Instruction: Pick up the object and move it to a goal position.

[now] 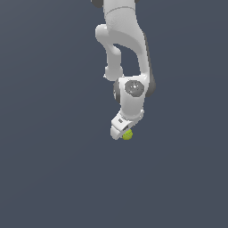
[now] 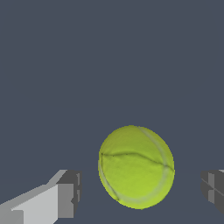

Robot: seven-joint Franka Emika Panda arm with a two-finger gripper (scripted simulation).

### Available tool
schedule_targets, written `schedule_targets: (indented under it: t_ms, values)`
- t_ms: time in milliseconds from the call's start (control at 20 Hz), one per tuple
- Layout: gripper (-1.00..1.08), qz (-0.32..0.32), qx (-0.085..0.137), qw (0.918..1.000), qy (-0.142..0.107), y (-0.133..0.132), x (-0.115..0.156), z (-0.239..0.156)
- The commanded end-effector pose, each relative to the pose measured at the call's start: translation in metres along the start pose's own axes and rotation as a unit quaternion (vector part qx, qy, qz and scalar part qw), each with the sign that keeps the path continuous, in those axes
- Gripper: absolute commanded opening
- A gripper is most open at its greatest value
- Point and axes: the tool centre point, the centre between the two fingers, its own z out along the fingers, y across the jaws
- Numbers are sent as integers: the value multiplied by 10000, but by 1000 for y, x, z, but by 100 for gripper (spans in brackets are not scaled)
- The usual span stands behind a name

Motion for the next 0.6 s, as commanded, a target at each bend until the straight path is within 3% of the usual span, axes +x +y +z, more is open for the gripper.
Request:
schedule_targets:
  t_ms: [0,350,400,550]
  values:
    - [100,-9,4,10000,-4,-1,-1,14]
    - [100,-16,3,10000,-4,0,0,29]
    - [-100,-16,3,10000,-4,0,0,29]
    - [-100,-16,3,10000,-4,0,0,29]
